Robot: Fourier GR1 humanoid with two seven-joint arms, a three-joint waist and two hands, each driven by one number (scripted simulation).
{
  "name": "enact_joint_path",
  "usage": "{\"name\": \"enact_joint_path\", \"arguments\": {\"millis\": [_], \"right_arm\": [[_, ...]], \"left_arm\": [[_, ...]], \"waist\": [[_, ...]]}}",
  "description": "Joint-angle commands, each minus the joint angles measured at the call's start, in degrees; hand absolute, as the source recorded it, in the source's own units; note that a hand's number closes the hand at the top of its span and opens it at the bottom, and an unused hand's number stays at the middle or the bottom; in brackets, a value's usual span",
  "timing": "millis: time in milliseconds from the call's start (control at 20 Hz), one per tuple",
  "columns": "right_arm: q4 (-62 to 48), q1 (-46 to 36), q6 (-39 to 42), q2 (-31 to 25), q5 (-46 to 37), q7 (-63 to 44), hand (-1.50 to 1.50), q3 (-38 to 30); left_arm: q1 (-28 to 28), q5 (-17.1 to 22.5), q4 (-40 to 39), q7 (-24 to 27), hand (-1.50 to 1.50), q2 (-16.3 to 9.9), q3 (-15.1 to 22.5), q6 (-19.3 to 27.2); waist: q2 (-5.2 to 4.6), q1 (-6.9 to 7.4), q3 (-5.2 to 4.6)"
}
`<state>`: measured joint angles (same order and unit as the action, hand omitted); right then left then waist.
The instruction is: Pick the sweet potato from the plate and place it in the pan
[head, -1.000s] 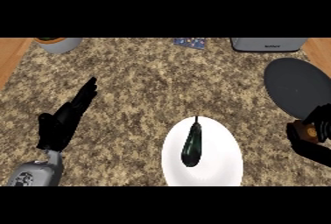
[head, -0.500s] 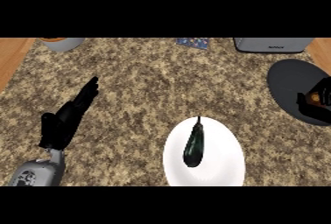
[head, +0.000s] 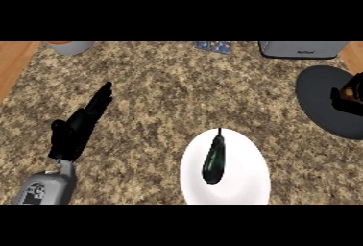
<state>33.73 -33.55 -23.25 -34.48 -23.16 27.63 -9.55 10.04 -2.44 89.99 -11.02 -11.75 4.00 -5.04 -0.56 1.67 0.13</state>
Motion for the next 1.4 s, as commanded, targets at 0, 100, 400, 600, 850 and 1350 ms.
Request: {"name": "enact_joint_path", "arguments": {"millis": [0,100,400,600,850,1350], "right_arm": [[-12.6,-6.7,-0.1,-2.7,0.4,7.0,1.5,-3.6],[-16.5,-8.3,-2.5,-1.2,-0.5,8.6,1.5,-3.8],[-25.0,-10.2,3.9,-5.2,-5.8,-6.0,-1.5,0.5],[-26.5,-11.4,6.0,-2.9,-3.6,-2.8,-1.5,-1.6],[-25.7,-12.5,11.9,-3.3,2.5,3.2,-1.5,-7.5],[-26.7,-10.0,27.8,-6.4,15.9,11.3,-1.5,-20.4]], "left_arm": [[0.2,-0.4,2.2,-2.3,0.0,0.4,0.5,0.0],[-0.4,-0.1,1.7,-0.2,0.0,0.4,0.1,-0.6],[1.3,-0.2,1.9,-1.4,0.0,0.6,1.2,-1.5],[-0.3,0.0,2.2,0.7,0.0,-0.2,0.3,-1.8],[3.1,-0.9,1.5,-2.5,0.0,2.3,1.3,0.3],[1.0,0.2,1.2,0.0,0.0,0.4,-0.3,-1.7]], "waist": [[-0.2,0.68,0.07],[-0.39,0.96,0.08],[-1.26,2.94,0.08],[-1.57,3.91,0.34],[-1.55,2.19,0.49],[-1.35,1.48,0.49]]}}
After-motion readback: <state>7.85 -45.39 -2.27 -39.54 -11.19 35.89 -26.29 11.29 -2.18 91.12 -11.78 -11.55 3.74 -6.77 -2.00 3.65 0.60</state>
